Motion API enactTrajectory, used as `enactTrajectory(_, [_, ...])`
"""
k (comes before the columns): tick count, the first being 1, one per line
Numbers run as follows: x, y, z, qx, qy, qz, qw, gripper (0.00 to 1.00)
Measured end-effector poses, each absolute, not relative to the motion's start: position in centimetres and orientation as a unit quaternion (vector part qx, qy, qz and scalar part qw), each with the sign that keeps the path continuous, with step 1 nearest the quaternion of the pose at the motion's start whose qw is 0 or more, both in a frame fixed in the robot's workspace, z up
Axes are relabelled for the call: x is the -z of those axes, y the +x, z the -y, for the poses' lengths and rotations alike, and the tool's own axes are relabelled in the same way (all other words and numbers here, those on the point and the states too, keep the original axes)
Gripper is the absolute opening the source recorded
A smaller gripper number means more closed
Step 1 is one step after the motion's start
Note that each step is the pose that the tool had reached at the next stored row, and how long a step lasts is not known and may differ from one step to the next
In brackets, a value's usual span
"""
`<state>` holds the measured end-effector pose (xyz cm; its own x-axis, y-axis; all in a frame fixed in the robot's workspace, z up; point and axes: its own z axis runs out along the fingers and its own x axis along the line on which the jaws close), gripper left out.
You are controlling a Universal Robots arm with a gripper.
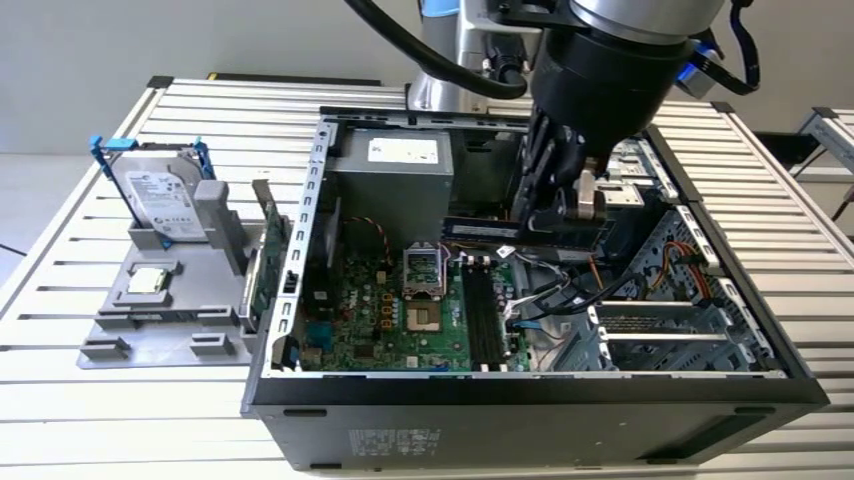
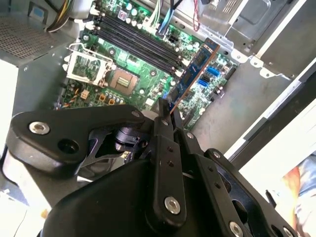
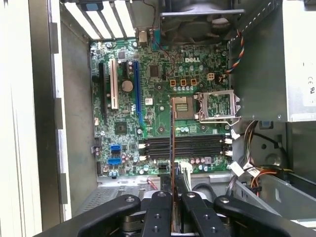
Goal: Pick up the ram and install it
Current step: 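Pick up the ram and move it above insertion slot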
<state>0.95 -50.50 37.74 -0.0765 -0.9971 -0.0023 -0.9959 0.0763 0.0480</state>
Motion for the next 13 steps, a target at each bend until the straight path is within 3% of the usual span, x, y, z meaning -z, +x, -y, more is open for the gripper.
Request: enactTrajectory(13, [-37.74, 1.77, 50.5, 0.018, 0.679, 0.733, 0.015, 0.0])
